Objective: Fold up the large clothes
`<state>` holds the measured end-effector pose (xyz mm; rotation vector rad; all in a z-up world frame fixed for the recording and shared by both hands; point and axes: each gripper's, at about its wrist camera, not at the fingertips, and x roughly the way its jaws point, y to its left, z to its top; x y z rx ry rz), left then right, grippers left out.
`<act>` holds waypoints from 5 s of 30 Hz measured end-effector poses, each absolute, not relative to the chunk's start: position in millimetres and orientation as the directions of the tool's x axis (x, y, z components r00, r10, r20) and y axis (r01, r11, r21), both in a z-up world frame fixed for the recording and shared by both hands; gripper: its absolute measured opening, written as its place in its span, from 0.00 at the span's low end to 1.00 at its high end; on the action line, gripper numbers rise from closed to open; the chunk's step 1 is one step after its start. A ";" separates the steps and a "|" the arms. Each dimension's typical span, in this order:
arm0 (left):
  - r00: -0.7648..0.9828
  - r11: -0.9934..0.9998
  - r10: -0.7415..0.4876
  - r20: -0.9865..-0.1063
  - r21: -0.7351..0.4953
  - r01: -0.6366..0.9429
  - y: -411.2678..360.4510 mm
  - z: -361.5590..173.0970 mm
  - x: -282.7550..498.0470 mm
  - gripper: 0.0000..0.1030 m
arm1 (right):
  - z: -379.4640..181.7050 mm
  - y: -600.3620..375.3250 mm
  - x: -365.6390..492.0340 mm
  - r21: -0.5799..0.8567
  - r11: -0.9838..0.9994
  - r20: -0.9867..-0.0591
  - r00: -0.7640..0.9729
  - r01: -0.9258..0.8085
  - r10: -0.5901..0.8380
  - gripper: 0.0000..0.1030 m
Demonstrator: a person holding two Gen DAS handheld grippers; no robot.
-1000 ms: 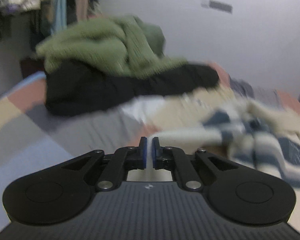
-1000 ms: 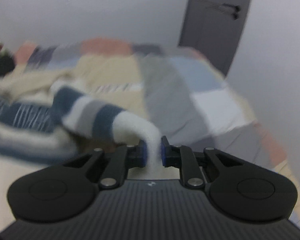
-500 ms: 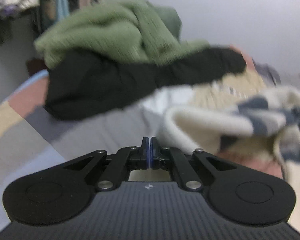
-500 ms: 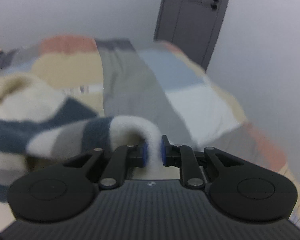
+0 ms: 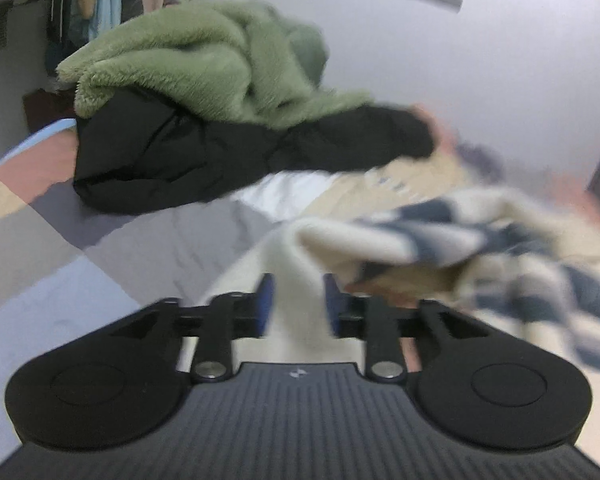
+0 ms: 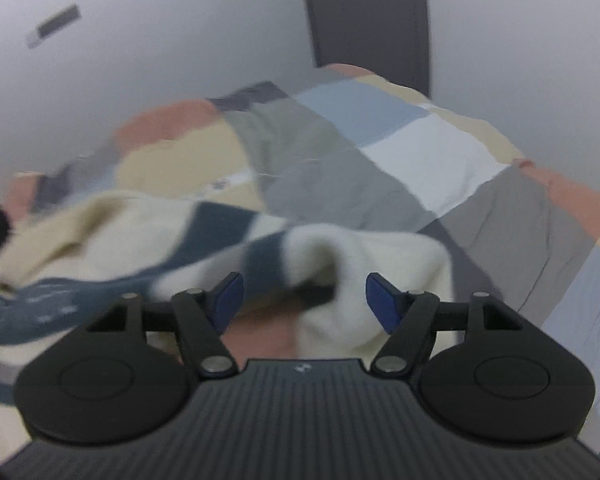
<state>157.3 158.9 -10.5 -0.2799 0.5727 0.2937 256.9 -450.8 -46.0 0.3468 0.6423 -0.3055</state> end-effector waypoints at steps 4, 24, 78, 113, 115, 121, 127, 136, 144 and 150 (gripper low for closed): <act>0.851 0.936 0.096 -0.516 -0.243 -0.253 122.4 6.0 125.1 0.42 | -23.1 -421.0 231.8 0.277 0.915 -0.588 0.805 0.294 -0.080 0.67; 0.755 0.871 -0.251 -0.606 -0.482 -0.097 56.2 -27.0 90.5 0.44 | -39.1 -235.5 163.2 0.397 0.878 -0.572 0.677 -0.266 0.463 0.79; 0.635 0.709 -0.387 -0.669 -0.656 -0.258 47.5 -100.0 107.4 0.18 | -119.6 -336.9 143.2 0.665 0.707 -0.686 0.572 0.240 0.451 0.19; 0.706 0.826 -0.251 -0.663 -0.527 -0.202 77.6 -24.5 59.8 0.55 | -51.3 -369.6 165.7 0.284 0.955 -0.834 0.514 0.084 0.202 0.55; 0.752 0.854 -0.207 -0.626 -0.491 -0.173 76.7 -8.4 59.4 0.57 | -44.8 -366.9 164.8 0.277 0.958 -0.821 0.535 0.072 0.197 0.55; 0.809 0.918 -0.187 -0.557 -0.393 -0.058 56.8 20.8 77.5 0.59 | -27.9 -355.6 180.6 0.281 0.958 -0.764 0.617 0.054 0.189 0.57; 0.767 0.940 -0.265 -0.585 -0.335 0.069 24.2 7.3 121.3 0.59 | -9.9 -327.7 222.7 0.277 0.961 -0.697 0.691 0.011 0.193 0.57; 0.718 0.917 -0.329 -0.613 -0.388 0.089 24.8 -36.7 162.4 0.59 | -1.0 -262.7 332.9 0.248 0.960 -0.636 0.727 -0.126 0.260 0.56; 0.761 0.901 -0.345 -0.550 -0.422 0.103 40.4 -52.2 176.9 0.59 | -70.7 -207.9 451.4 0.184 0.968 -0.663 0.705 -0.169 0.249 0.47; 0.764 0.868 -0.387 -0.516 -0.483 0.114 48.2 -66.4 190.2 0.59 | -86.7 -180.6 519.0 0.089 0.980 -0.613 0.765 -0.179 0.196 0.45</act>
